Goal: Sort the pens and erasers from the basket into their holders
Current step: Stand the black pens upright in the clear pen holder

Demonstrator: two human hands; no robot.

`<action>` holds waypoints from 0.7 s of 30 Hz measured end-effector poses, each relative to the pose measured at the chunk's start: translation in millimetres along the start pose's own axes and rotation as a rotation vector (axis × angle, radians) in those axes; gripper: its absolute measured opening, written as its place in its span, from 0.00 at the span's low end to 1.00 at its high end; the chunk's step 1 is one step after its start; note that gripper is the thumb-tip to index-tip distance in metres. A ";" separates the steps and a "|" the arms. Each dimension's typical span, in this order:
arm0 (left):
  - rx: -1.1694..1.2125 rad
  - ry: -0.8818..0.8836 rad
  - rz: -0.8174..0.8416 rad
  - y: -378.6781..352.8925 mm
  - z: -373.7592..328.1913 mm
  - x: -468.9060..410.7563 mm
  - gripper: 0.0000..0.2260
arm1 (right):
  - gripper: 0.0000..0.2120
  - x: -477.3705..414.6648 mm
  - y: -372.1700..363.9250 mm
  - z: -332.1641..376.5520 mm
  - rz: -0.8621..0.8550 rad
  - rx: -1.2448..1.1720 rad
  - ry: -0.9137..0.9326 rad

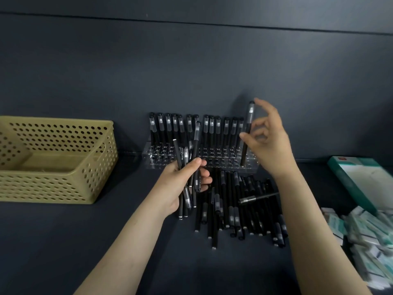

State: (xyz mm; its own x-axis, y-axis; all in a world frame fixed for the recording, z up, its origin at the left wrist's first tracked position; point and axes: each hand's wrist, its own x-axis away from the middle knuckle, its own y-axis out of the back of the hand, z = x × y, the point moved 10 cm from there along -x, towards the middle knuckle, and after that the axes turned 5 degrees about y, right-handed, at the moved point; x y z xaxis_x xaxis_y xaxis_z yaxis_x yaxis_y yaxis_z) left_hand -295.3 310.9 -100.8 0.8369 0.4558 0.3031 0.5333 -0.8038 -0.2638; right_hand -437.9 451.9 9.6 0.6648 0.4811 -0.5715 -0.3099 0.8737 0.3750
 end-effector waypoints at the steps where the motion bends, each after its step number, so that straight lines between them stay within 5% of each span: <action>1: 0.012 0.010 -0.001 0.5 0.8 -0.1 0.12 | 0.34 0.7 5.8 0.1 -0.081 -0.009 0.012; 8: 0.026 -0.005 -0.027 7.6 -1.2 -4.5 0.10 | 0.26 30.6 38.5 -10.0 -0.527 -0.069 0.095; 21: -0.024 -0.080 -0.018 8.1 -8.8 -3.7 0.07 | 0.23 23.4 24.4 -28.4 -0.403 0.119 0.079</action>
State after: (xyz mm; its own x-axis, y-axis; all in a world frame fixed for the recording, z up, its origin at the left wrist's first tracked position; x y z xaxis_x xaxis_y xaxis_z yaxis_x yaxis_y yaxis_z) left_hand -295.2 299.4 -96.0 0.8349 0.4984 0.2334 0.5459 -0.8038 -0.2364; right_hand -449.1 486.5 -15.4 0.6613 0.1113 -0.7418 0.0477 0.9807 0.1896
